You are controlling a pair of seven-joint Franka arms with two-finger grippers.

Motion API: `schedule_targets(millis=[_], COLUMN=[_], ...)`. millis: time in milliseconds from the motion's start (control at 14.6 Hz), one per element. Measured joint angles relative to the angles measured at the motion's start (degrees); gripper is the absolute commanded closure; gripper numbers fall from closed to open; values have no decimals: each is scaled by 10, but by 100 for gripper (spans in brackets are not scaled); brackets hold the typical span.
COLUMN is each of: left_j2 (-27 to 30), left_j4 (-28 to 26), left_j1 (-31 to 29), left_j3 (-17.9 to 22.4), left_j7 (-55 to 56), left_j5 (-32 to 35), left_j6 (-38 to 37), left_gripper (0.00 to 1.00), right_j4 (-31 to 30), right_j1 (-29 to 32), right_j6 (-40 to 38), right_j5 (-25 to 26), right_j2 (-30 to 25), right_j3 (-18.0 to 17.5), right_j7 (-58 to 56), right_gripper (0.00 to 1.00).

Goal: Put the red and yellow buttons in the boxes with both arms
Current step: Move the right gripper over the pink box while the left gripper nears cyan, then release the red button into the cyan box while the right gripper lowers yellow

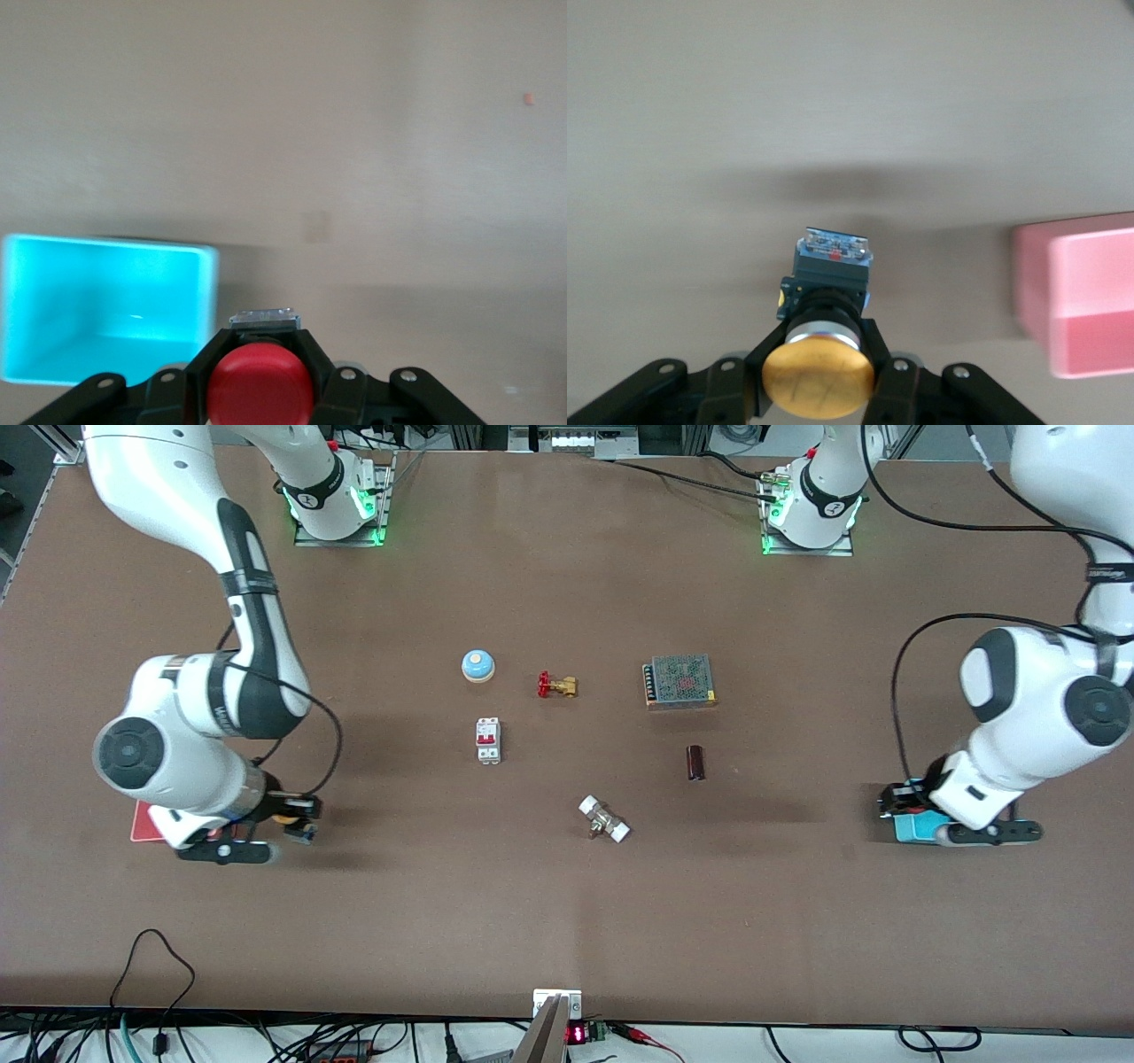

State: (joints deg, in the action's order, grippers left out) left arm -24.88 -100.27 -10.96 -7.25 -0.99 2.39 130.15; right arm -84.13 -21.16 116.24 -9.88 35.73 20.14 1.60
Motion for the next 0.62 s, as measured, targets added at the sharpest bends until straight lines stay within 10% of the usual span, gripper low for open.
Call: schedule_targets(millis=[618], left_j2=[-60], left_j4=[-31], left_j1=[-93], left_j3=[0], left_j7=[-164], left_j5=[0], left_j6=[122], left_gripper=[99], right_j4=[-2], right_j1=[77], right_j6=[-65], right_j5=[45], right_j2=[2], right_j3=[33], right_j7=[-258], right_gripper=[64])
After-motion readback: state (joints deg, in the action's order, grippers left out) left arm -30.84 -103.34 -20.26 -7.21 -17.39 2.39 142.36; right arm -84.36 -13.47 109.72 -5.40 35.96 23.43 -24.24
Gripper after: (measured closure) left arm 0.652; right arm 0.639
